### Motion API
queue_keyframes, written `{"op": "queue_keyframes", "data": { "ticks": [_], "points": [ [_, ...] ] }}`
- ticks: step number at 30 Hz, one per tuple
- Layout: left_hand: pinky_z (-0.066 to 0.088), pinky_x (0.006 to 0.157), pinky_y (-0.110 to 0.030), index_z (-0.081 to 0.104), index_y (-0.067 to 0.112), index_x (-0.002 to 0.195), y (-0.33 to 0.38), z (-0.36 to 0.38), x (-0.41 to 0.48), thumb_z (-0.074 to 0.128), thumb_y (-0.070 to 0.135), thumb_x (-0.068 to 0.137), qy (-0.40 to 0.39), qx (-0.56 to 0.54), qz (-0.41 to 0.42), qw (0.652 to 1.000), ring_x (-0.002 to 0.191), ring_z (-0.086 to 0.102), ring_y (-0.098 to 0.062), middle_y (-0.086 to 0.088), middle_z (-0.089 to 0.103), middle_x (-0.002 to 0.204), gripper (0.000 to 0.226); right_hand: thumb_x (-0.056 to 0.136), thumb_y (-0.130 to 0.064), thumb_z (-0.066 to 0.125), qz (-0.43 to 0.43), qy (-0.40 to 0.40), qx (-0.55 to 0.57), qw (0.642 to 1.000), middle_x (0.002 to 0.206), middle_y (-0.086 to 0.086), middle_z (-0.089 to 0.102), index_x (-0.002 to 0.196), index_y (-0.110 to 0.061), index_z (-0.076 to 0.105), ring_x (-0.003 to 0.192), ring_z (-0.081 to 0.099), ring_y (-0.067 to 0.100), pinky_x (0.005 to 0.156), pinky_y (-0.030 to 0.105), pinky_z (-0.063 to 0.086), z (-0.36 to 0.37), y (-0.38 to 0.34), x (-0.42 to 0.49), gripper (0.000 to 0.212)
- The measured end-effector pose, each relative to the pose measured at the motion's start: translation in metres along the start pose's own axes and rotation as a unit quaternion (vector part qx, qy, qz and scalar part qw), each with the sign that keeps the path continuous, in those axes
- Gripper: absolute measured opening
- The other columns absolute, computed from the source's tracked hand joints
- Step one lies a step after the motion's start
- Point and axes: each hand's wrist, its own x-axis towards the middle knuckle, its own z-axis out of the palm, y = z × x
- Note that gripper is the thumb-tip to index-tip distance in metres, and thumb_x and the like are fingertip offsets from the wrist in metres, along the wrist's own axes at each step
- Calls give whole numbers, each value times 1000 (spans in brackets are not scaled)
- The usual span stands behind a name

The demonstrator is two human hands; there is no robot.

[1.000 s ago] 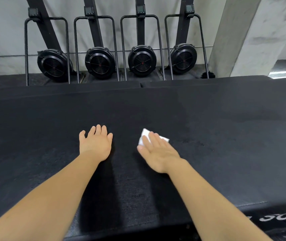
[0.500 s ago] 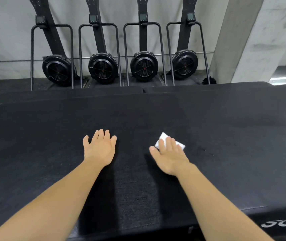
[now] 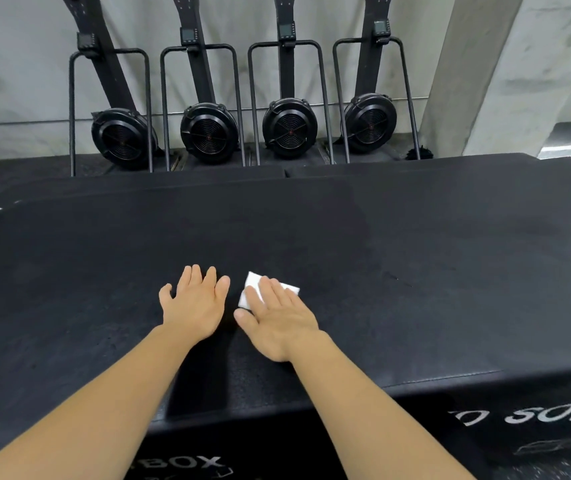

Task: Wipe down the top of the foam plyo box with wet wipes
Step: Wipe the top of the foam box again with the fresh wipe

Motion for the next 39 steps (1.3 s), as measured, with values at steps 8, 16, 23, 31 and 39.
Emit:
{"op": "queue_keyframes", "data": {
  "ticks": [8, 16, 23, 31, 39],
  "points": [
    [29, 93, -34, 41, 20, 82, -11, -10, -24, 24, 41, 102, 28, 87, 11, 996, 79, 51, -11, 7, 46, 83, 34, 104, -48, 15, 106, 58, 19, 992, 162, 5, 8, 154, -22, 17, 149, 5, 23, 119, 35, 7, -23, 95, -24, 56],
    [17, 114, -38, 33, 21, 142, -16, 1, -22, 17, 48, 102, -37, 149, 43, 987, 133, 34, -9, 10, 41, 136, 51, 103, -47, 18, 172, 68, 8, 983, 146, 11, 28, 146, -9, 30, 137, 22, 27, 116, 40, 20, -31, 93, -29, 58],
    [2, 120, -42, 19, 19, 152, -14, 0, -23, 14, 49, 102, -58, 165, 37, 984, 146, 18, -13, 5, 21, 158, 58, 101, -59, 10, 99, 29, 31, 994, 164, 11, -20, 158, -11, -8, 150, -21, 25, 123, 41, -9, 3, 7, -29, 76],
    [7, 120, -44, 30, 20, 146, -12, -4, -25, 20, 48, 102, -58, 145, 36, 987, 139, 31, -13, 7, 38, 145, 53, 103, -56, 8, -6, -2, 1, 1000, 164, 4, -22, 158, -18, -9, 149, -24, 17, 122, 37, -12, 21, -27, -31, 69],
    [3, 120, -45, 24, 17, 150, -12, -5, -25, 15, 49, 103, -87, 166, 30, 982, 144, 23, -15, 3, 29, 154, 57, 103, -45, 16, 95, 63, 17, 993, 157, 6, 15, 146, -19, 27, 148, 10, 26, 118, 37, 12, -11, 83, -61, 52]
  ]
}}
